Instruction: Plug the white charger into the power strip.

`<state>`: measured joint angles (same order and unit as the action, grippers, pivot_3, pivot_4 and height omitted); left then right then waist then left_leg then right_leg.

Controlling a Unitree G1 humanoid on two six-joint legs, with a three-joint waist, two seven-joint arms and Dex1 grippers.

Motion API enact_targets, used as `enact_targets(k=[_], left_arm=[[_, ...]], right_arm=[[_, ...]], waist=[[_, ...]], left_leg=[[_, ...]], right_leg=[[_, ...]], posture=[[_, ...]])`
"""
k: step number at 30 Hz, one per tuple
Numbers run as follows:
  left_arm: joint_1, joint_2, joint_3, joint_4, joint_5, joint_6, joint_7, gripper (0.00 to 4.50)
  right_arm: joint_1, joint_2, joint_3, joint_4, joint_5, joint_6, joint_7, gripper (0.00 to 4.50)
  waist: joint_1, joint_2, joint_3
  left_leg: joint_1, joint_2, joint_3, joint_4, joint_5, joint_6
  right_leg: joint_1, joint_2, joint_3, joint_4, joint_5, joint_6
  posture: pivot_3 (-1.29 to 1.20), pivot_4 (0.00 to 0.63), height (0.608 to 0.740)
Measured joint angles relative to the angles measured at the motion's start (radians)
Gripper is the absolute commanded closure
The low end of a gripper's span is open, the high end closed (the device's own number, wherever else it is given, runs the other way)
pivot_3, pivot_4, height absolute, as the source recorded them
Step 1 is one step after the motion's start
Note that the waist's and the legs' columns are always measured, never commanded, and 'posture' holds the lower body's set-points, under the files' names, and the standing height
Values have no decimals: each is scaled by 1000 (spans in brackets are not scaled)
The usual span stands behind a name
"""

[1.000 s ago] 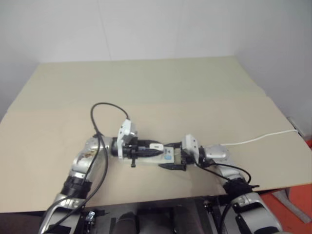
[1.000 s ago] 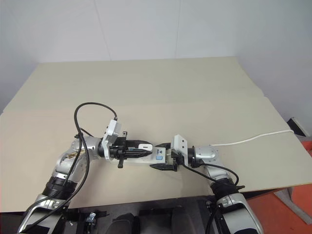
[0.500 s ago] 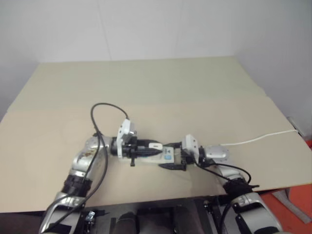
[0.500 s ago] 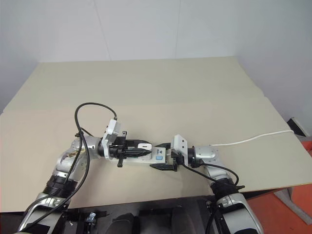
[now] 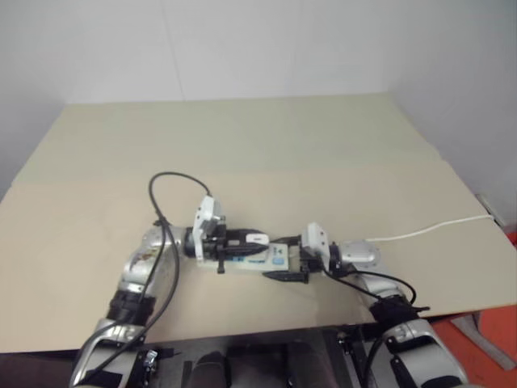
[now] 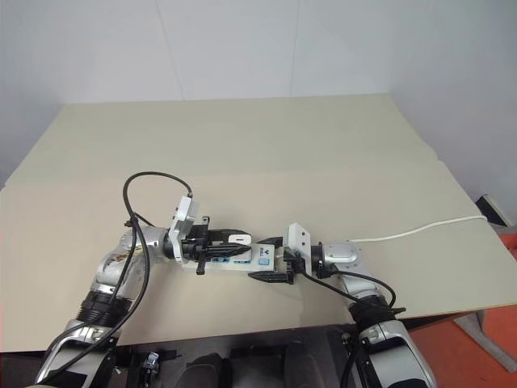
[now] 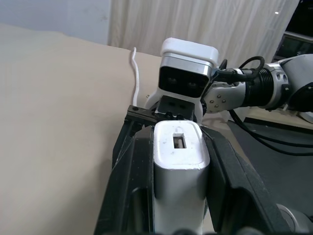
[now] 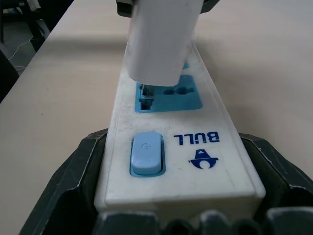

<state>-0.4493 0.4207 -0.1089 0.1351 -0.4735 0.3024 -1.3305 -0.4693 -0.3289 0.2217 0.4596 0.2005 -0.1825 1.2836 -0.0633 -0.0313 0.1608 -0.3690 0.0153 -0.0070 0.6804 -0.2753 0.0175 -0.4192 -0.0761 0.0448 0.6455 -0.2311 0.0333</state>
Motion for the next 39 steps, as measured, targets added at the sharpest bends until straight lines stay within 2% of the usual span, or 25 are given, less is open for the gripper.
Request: enact_targets(k=[39], left_arm=[[-29,-19,-35,116,43,-126,-46,3478]], right_arm=[[3,-1,1,-8,0,15,-2,1054]], waist=[[1,0,-1]], left_leg=[[1,0,0,0,0,0]], right_leg=[[1,0,0,-1,0,0]], posture=[[0,150,740]])
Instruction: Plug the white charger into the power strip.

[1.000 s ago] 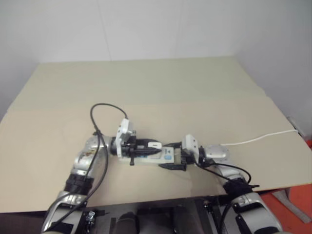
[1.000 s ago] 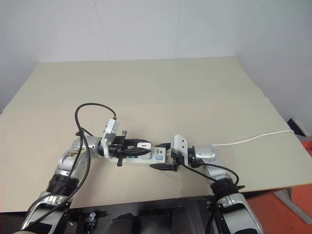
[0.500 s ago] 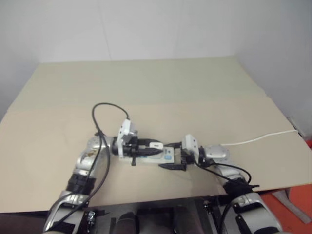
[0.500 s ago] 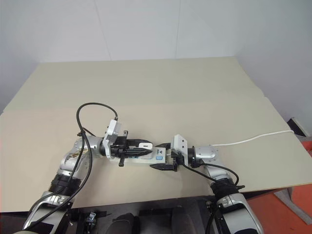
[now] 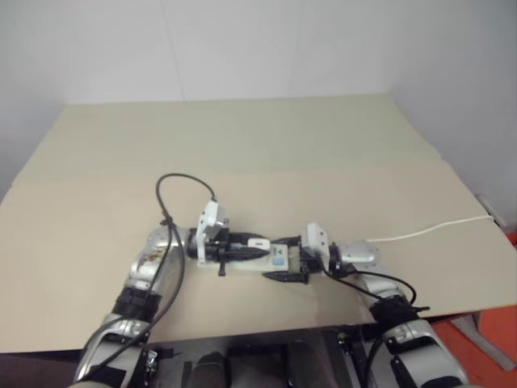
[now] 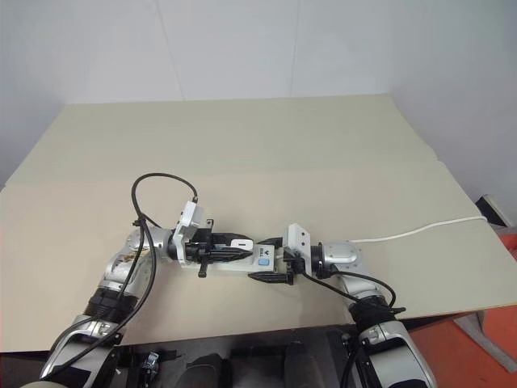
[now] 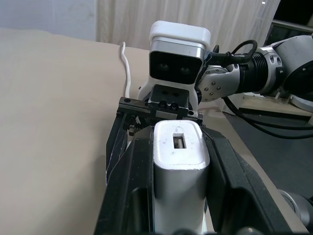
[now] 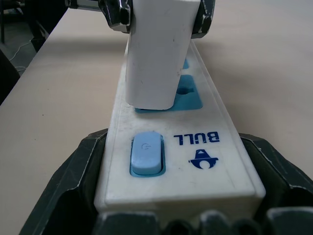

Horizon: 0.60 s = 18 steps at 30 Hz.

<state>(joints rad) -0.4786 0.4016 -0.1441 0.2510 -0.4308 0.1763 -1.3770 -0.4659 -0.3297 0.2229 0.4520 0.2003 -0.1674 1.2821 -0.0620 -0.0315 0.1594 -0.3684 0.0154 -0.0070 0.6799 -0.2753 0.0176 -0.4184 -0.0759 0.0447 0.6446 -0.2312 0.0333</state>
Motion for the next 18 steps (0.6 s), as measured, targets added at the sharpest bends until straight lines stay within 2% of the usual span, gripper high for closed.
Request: enact_targets(k=[7,18], left_arm=[[-2,2,-2,5,2,-11,-13,3478],[-32,59,-58,67,46,-187,-95,3478]], right_arm=[[0,0,0,-1,0,1,0,1054],[-1,7,17,-1,-1,4,-7,1054]], waist=[[0,0,0],[-8,-1,-4]], left_leg=[[0,0,0,0,0,0],[2,1,1,-2,0,0]], right_leg=[[0,0,0,0,0,0],[0,1,0,0,0,0]], posture=[[0,150,740],[0,150,740]])
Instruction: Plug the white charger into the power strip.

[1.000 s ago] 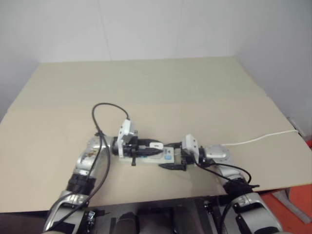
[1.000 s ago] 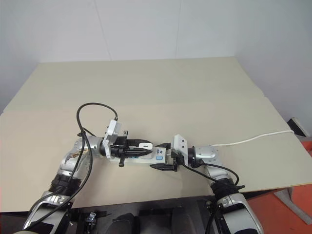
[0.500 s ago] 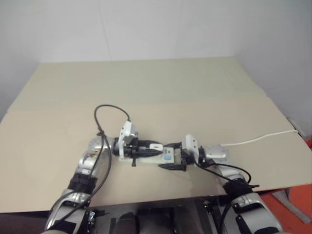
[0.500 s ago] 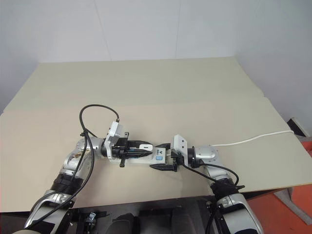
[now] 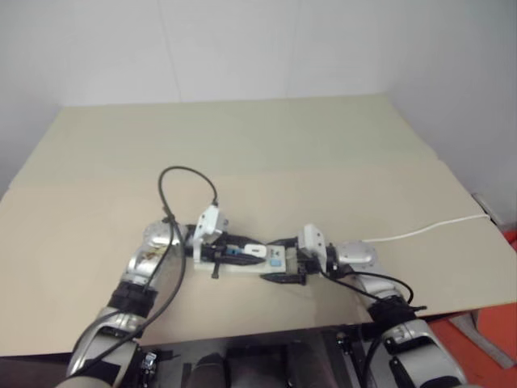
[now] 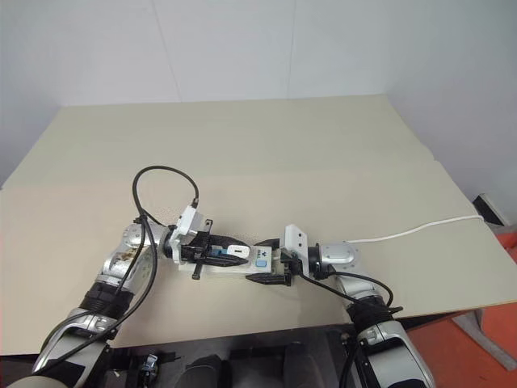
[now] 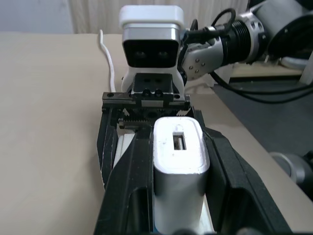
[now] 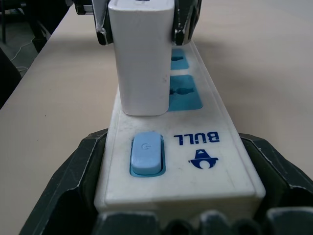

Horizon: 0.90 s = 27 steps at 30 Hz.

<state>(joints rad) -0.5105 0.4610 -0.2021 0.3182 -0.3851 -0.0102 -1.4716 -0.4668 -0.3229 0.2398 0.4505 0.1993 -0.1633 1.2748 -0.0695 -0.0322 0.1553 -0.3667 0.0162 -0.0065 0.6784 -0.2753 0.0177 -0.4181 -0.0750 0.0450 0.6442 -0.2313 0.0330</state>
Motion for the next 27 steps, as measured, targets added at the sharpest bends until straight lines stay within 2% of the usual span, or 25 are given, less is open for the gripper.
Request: enact_targets(k=[4,7,14,16,20,25,27], left_arm=[[19,3,-1,-1,0,-14,11,3478],[41,6,-1,-15,0,-10,34,3478],[68,25,0,-72,-3,35,72,3478],[73,32,0,-85,-3,45,73,2764],[95,119,13,-73,27,84,59,1623],[83,123,25,-65,28,116,38,114],[78,121,25,-65,28,125,31,32]], right_arm=[[0,0,2,2,0,2,-4,1054],[2,1,6,8,0,3,-11,1054],[1,2,11,8,2,4,-12,1054],[1,2,14,8,2,4,-12,1054],[6,-10,10,10,8,3,-3,1054],[7,-11,4,14,8,3,-2,1054],[7,-11,4,13,8,3,-1,1054]], waist=[[0,0,-1],[-1,0,-1],[-2,0,-2],[-3,0,-2],[5,2,-3],[13,3,-4],[13,3,-4]], left_leg=[[3,0,0,-1,0,0],[15,1,0,-4,-2,2],[16,1,0,-4,-2,2],[16,1,0,-4,-2,2],[16,1,0,-5,-2,2],[16,0,1,-4,-2,2],[16,0,1,-4,-2,2]], right_leg=[[4,0,0,-1,0,0],[16,0,0,-4,-1,-1],[16,1,0,-4,-2,-1],[16,1,0,-4,-2,-1],[17,0,0,-4,-2,-1],[17,0,0,-4,-2,-1],[17,0,0,-4,-2,-1]], posture=[[0,150,740],[0,150,740],[0,150,740],[0,150,740],[0,150,740],[0,150,740],[0,150,740]])
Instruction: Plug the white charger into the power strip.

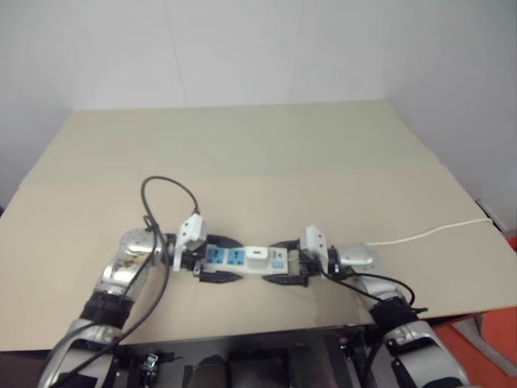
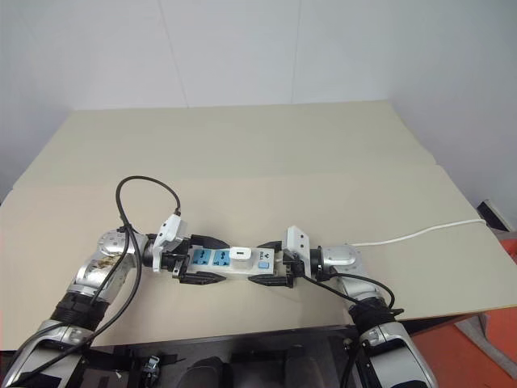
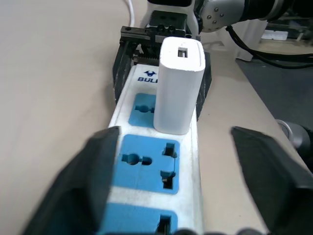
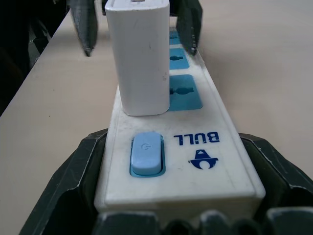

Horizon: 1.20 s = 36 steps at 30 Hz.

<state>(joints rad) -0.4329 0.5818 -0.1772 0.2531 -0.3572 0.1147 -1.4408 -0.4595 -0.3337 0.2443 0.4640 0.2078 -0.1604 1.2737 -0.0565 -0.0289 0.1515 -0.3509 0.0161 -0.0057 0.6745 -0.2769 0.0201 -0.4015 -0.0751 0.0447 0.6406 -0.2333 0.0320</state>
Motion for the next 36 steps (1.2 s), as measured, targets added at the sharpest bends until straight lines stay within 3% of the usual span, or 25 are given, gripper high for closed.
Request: enact_targets(k=[6,10,12,14,20,26,36], left_arm=[[-30,9,2,5,-3,46,-38,32],[-102,72,29,4,-35,94,-94,32],[-144,118,45,1,-53,124,-127,0],[-176,170,58,-1,-78,132,-154,0],[-188,254,67,0,-119,118,-167,0],[-175,357,73,9,-161,96,-169,0],[-27,528,126,-22,-237,63,-170,0]], right_arm=[[0,1,0,-1,0,0,3,1054],[-1,2,-1,-2,1,-1,6,1054],[-1,2,-1,-2,1,-1,9,337],[-2,1,1,-2,1,0,18,35],[8,-27,-1,-42,1,1,31,35],[94,-144,-47,-184,16,43,23,35],[215,-367,-229,-359,117,133,12,35]], waist=[[-2,0,0],[-2,-2,1],[-4,-2,2],[-5,-2,2],[1,-3,5],[29,-2,7],[39,-1,16]], left_leg=[[-2,0,0,0,0,0],[-3,0,0,0,0,0],[-3,0,0,0,0,0],[-3,0,-1,0,0,0],[-6,0,-1,0,0,0],[-25,-1,-2,4,0,0],[-27,-1,5,4,0,0]], right_leg=[[-2,0,0,0,0,0],[-2,0,-1,0,0,0],[-2,0,-1,-1,0,0],[-2,0,-1,-1,0,0],[-4,0,-1,-3,-1,1],[-23,-2,-2,0,-1,1],[-24,-1,-3,-3,-1,1]], posture=[[0,150,740],[0,150,740],[0,150,740],[0,150,740],[0,150,740],[0,150,740],[0,150,740]])
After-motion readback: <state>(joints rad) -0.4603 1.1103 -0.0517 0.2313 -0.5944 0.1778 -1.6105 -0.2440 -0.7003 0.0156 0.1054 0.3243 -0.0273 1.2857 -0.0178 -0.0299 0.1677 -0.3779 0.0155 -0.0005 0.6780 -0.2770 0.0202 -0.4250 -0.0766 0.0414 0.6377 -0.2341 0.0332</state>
